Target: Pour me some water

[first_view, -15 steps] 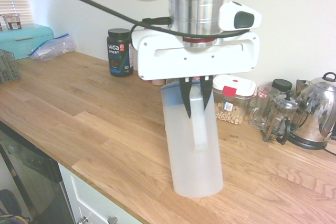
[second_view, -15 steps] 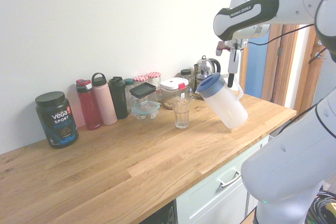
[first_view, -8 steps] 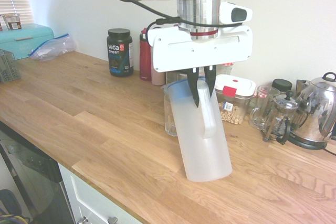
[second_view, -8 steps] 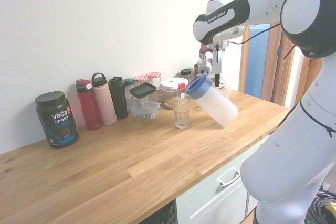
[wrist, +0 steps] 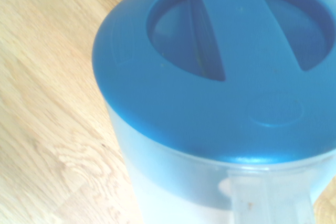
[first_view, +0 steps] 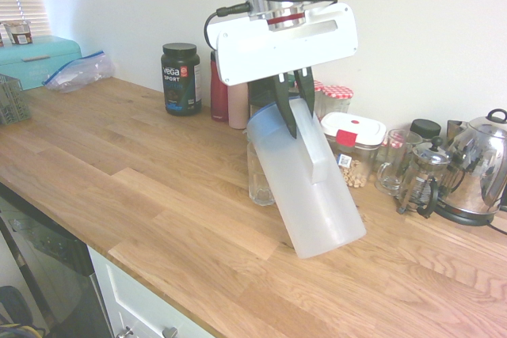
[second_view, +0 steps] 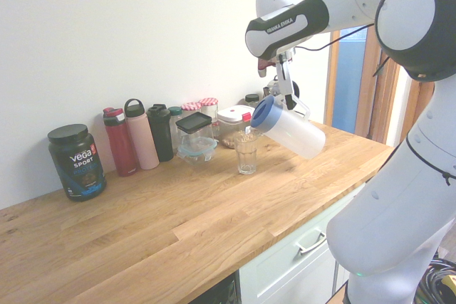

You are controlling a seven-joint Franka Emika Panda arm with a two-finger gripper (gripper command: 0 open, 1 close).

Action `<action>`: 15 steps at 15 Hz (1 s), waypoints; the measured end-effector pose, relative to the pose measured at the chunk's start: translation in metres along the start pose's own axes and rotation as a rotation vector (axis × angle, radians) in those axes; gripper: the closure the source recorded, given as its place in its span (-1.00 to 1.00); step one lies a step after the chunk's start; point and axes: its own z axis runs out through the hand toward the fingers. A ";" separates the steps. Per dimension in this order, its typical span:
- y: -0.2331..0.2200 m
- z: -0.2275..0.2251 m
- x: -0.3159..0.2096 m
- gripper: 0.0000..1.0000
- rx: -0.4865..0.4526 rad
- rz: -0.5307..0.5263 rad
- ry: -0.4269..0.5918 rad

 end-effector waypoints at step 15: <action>-0.050 -0.025 0.009 1.00 -0.231 -0.104 -0.088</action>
